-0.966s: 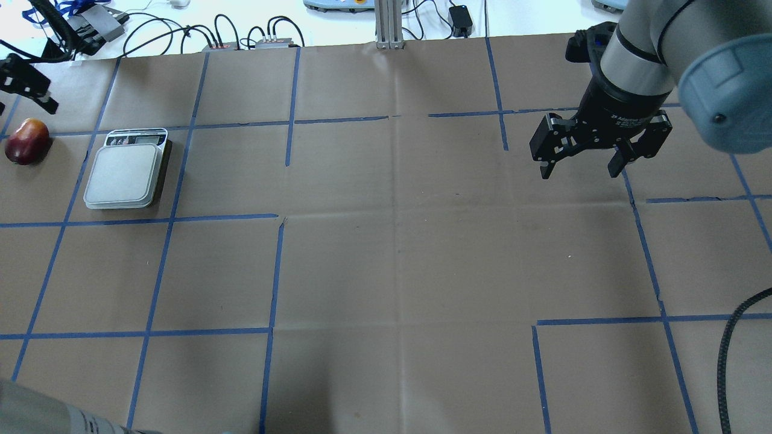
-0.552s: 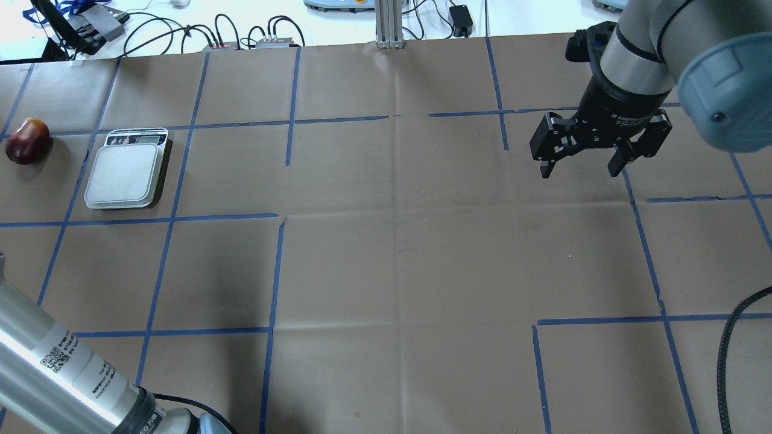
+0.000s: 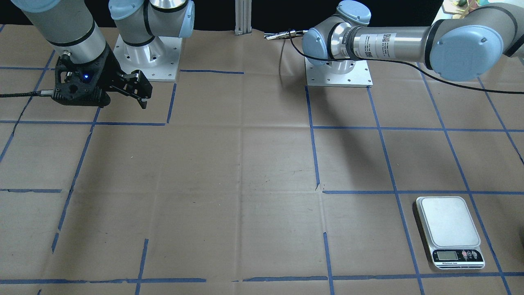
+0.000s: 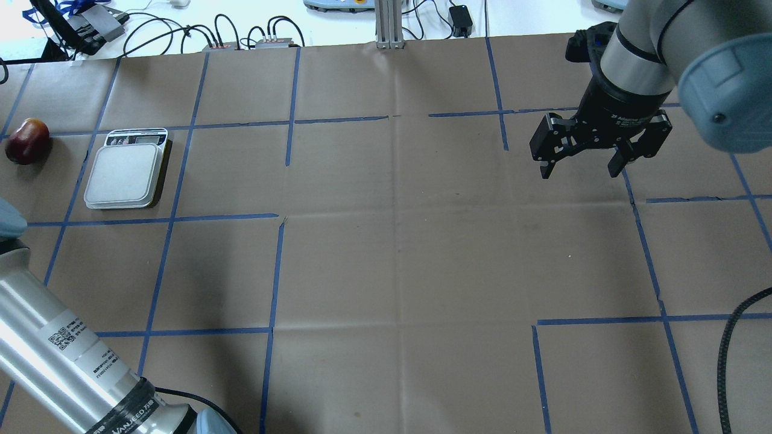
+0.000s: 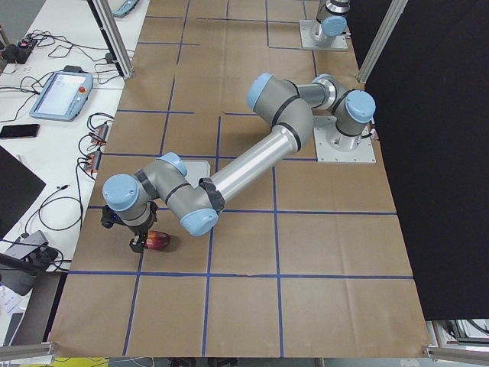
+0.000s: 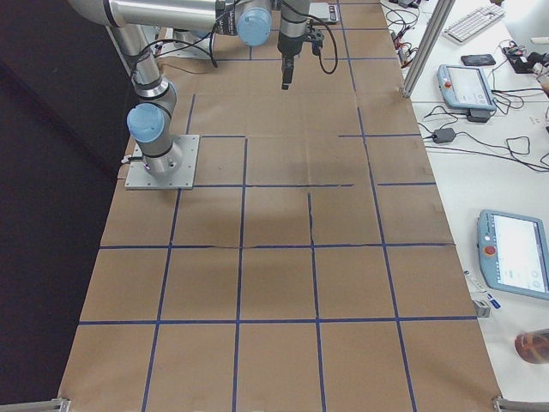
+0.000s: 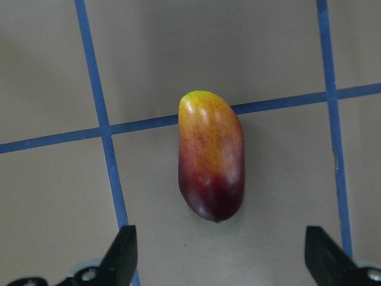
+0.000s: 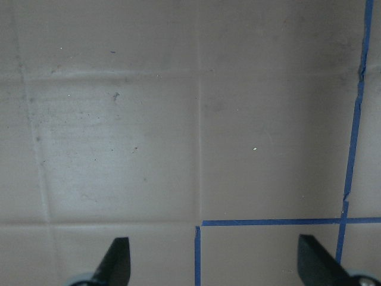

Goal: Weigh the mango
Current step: 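Close the left gripper on the mango and lift it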

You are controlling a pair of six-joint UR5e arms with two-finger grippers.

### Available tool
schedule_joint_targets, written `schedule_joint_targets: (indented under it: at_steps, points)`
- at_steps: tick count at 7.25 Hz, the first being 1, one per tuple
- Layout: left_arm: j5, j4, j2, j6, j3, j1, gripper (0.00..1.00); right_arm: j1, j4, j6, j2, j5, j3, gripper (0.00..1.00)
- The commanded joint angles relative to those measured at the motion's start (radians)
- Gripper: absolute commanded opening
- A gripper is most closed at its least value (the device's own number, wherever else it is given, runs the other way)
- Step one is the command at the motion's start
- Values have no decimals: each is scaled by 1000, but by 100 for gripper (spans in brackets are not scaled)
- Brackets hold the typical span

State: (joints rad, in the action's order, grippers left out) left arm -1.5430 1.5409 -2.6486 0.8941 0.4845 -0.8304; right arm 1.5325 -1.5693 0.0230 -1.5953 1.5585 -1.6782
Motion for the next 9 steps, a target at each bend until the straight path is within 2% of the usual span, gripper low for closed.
schedule_joint_targets:
  at_steps: [1, 4, 5, 6, 7, 8, 9]
  points:
    - [-2, -8, -60, -1, -15, -7, 100, 0, 0, 0, 0, 0, 0, 100]
    - [0, -30, -108, -1, -26, -12, 100, 0, 0, 0, 0, 0, 0, 100]
    - [0, -42, -112, -1, -26, -12, 96, 0, 0, 0, 0, 0, 0, 100]
    - [0, -51, -114, -1, -26, -13, 82, 0, 0, 0, 0, 0, 0, 100]
    - [1, -54, -114, -1, -26, -13, 57, 0, 0, 0, 0, 0, 0, 100]
    - [30, -53, -113, -4, -27, -13, 40, 0, 0, 0, 0, 0, 0, 100]
    - [35, -53, -102, -4, -29, -15, 36, 0, 0, 0, 0, 0, 0, 100]
